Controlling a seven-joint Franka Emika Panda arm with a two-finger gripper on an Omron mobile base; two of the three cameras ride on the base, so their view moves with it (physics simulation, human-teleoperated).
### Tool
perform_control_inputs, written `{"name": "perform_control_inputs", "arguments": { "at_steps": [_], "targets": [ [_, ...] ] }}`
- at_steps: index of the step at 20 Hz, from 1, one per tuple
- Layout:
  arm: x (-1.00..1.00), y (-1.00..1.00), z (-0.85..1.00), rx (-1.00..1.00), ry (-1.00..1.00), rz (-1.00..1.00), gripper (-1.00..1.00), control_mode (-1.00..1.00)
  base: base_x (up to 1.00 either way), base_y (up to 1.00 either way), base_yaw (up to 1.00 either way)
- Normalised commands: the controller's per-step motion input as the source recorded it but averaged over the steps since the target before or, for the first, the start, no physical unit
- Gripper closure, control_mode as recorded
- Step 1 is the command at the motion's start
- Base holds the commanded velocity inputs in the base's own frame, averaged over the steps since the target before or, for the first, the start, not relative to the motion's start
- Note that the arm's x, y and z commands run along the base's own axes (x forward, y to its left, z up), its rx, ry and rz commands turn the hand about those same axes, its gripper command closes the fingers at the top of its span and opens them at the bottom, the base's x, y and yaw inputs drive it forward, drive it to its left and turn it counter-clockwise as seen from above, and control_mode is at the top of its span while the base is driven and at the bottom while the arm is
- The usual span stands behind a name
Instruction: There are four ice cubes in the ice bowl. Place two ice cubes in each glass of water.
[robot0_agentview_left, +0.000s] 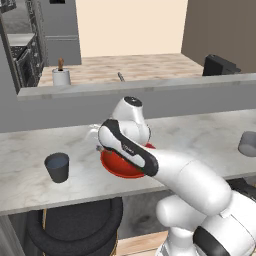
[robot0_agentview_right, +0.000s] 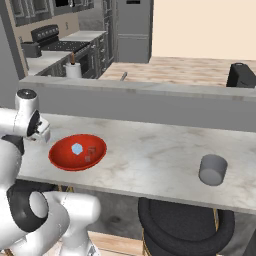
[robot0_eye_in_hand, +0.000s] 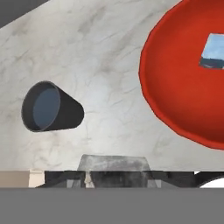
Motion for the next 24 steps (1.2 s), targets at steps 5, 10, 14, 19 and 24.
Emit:
{"name": "perform_control_inputs", "arguments": {
  "at_steps": [5, 10, 14, 19, 24],
  "targets": [
    [0.48, 0.74, 0.02, -0.02, 0.13, 0.00, 1.00, -1.00, 0.00, 0.00, 0.00],
    [0.51, 0.76, 0.00, -0.05, 0.01, 0.00, 1.00, -1.00, 0.00, 0.00, 0.00],
    [0.54, 0.58, -0.03, -0.07, 0.08, 0.00, 1.00, -1.00, 0.00, 0.00, 0.00],
    [0.50, 0.43, -0.11, -0.08, 0.12, 0.00, 1.00, -1.00, 0.00, 0.00, 0.00],
    [0.37, 0.33, -0.28, -0.11, 0.12, 0.00, 1.00, -1.00, 0.00, 0.00, 0.00]
  ]
}}
